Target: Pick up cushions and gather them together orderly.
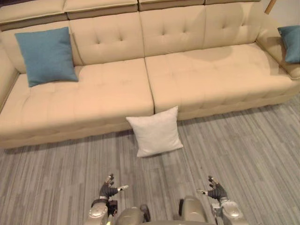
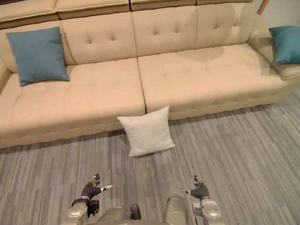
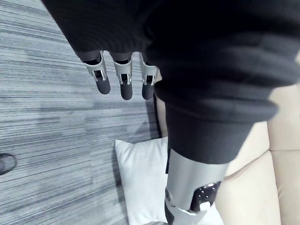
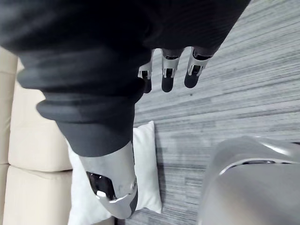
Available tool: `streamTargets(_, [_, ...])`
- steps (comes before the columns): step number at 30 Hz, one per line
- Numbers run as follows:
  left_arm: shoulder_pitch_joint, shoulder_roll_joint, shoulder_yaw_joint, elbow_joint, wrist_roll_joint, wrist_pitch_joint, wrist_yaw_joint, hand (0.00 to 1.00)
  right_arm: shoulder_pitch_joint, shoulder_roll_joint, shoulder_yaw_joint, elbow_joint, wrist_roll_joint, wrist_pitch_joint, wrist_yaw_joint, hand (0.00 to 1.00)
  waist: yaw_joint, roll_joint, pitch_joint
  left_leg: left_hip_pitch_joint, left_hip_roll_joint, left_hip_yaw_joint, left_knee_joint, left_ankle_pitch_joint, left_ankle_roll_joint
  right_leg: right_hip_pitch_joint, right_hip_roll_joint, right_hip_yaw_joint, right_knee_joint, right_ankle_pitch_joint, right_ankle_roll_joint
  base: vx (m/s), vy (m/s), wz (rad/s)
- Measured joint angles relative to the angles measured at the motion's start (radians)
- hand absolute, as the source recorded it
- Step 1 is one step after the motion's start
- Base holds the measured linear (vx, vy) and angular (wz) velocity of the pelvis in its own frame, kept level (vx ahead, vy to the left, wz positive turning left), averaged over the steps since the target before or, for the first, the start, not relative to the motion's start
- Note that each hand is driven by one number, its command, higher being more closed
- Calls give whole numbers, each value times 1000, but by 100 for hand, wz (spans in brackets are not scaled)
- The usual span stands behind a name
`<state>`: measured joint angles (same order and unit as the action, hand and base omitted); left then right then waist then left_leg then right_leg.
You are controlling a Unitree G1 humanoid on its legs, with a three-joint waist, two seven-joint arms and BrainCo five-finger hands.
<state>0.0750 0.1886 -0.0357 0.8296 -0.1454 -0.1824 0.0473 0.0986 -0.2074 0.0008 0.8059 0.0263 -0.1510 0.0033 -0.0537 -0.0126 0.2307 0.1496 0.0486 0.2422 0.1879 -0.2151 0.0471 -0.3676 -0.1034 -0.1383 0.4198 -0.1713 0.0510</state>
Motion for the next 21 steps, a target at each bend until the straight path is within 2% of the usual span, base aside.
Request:
streamTargets(1, [6,3,0,5,0,0,0,0,31,-4,0,-1,0,1,0,0,-3,-21,-6,33,-17,-18,7,-31,-60,7,11,45,-161,182,-4,467,-166,48])
streamTargets(2, [3,-26,4,29,1,2,1,0,37,-27,-1,11,-2,7,0,0,-12,7,-2,67,14,-53,36,-69,-113,4,29,55,-81,253,-59,555,-174,35])
streamTargets(3, [9,-30,4,30,1,2,-1,0,30,-29,0,11,-3,9,0,0,-9,16,-7,58,27,-57,63,-59,-129,-3,32,61,-43,223,-77,417,-142,31])
streamTargets(4, [10,-36,4,32,3,2,-4,0,32,-30,-2,-4,-3,5,1,0,-17,13,-9,37,30,-74,130,-40,-161,-2,23,54,-1,162,-72,586,-238,28])
streamTargets(5, [10,-54,10,30,3,2,-3,0,33,-31,-9,-18,-9,6,1,0,-19,21,-5,-18,63,-87,310,6,-222,34,23,34,31,99,-86,478,-237,41])
streamTargets(6, [10,-60,10,30,3,2,-4,0,38,-30,-7,-27,-12,6,2,0,-18,22,-4,-50,81,-89,401,46,-229,60,25,27,30,79,-90,542,-279,32])
streamTargets(7, [15,-71,9,26,3,2,-6,0,51,-26,4,-52,-20,5,1,0,-10,24,-3,-113,137,-71,572,51,-232,126,35,13,9,55,-101,385,-199,17])
streamTargets(8, [18,-77,9,26,3,2,-7,0,54,-17,6,-72,-20,4,1,0,-3,24,-3,-146,174,-34,651,39,-212,169,41,2,-12,45,-107,356,-181,13])
streamTargets(10, [13,-101,9,20,3,2,-8,0,57,-6,-1,-112,-19,-1,0,0,12,16,0,-215,198,41,627,7,-159,231,41,-2,-65,37,-106,275,-112,3])
streamTargets(11, [14,-112,8,14,2,2,-11,0,51,-5,-1,-126,-19,-1,-1,0,18,30,-6,-259,190,61,541,-3,-142,243,41,-1,-85,36,-105,242,-52,-2])
streamTargets(12, [15,-114,8,14,2,2,-12,0,46,-4,-1,-127,-18,-1,-1,0,17,35,-10,-280,185,65,493,-5,-139,242,41,-1,-90,34,-102,226,14,-9])
streamTargets(14, [12,-113,7,15,2,2,-12,0,30,-2,-4,-122,-18,1,-5,0,18,43,-8,-301,142,52,292,4,-141,237,38,11,-91,27,-91,181,62,-16])
streamTargets(15, [12,-113,5,15,1,2,-10,0,30,1,-5,-122,-18,1,-9,0,15,53,-9,-293,115,35,151,55,-148,232,45,18,-81,17,-75,221,164,-36])
streamTargets(16, [13,-109,4,17,1,1,-11,0,24,6,-6,-118,-19,1,-14,0,19,70,-7,-286,106,21,96,118,-99,215,56,37,-47,-6,-60,205,160,-38])
streamTargets(18, [-14,-93,5,25,1,2,-4,0,16,17,3,-124,-23,2,-23,0,22,34,11,-285,79,34,89,119,-103,187,26,61,-5,-32,-31,124,113,-17])
streamTargets(20, [-47,-85,4,25,1,1,-1,0,-2,14,9,-123,-29,1,-27,0,20,21,26,-317,65,52,101,108,-86,147,8,71,16,-39,-23,66,113,-9])
streamTargets(21, [-66,-75,4,24,1,0,1,0,-22,14,20,-123,-31,2,-29,0,29,13,32,-345,60,68,118,103,-77,109,1,88,39,-43,-15,27,81,-18])
